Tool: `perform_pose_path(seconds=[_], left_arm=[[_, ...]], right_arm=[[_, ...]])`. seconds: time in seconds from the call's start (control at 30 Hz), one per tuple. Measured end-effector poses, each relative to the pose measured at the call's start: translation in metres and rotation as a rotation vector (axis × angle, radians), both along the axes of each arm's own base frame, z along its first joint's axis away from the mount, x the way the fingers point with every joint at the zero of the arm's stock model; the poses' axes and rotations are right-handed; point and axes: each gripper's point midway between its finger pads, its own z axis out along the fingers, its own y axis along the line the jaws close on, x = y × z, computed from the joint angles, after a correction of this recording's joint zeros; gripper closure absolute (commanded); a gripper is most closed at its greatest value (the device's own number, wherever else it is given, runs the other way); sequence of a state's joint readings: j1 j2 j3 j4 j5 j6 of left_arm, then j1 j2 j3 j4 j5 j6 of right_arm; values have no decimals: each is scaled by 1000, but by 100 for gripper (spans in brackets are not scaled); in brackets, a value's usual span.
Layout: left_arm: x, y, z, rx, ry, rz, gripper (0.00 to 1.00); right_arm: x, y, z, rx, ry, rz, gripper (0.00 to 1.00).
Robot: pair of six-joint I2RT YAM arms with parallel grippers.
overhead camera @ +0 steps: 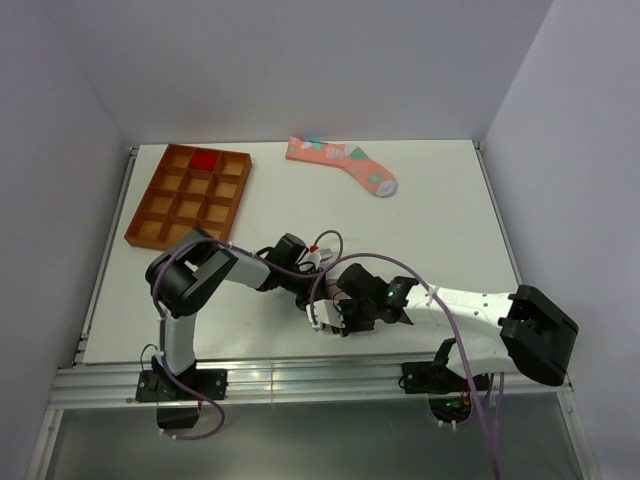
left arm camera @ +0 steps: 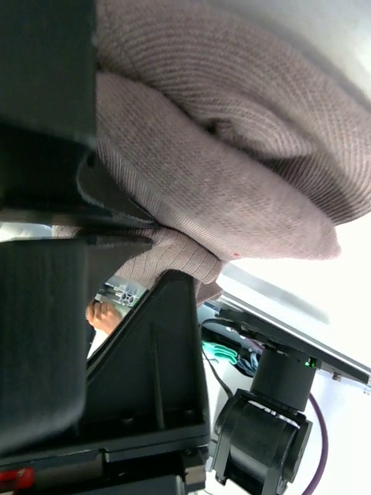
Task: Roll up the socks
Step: Roll the sock at the center of the board.
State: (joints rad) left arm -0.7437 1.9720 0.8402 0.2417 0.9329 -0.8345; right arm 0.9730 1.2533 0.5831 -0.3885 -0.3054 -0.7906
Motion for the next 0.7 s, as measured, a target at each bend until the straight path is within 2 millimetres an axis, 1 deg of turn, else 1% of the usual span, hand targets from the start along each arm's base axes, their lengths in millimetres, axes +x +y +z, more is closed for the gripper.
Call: perform_pose_path(seconds=[0.03,0.07,0.23,0.37,0.5,0.57,0.6,0.63,0.7], left_arm=[[0,0,0,4,0,4,84],[1,1,0,9,-4,9,81],[8,9,3,48,-53,76,73],[23,19,8,87,-125,170,70],[45,25,22,109,-232,267,73],[56,29,30,116,-298,316,78],[59,32,33,122,-329,336,80],[62,36,35,133,-358,364,84],[67,49,38,153,-412,428,87]], right_arm=[[0,0,0,-7,9,-7,85],[0,1,0,-13,16,-8,86],[2,2,2,-17,83,-26,87],[5,3,5,-46,200,-39,87],[4,3,5,-90,346,-30,88],[1,3,6,-112,421,-20,88],[0,3,6,-117,451,-11,88],[-2,4,7,-119,488,-1,88],[-7,5,10,-133,550,13,88]])
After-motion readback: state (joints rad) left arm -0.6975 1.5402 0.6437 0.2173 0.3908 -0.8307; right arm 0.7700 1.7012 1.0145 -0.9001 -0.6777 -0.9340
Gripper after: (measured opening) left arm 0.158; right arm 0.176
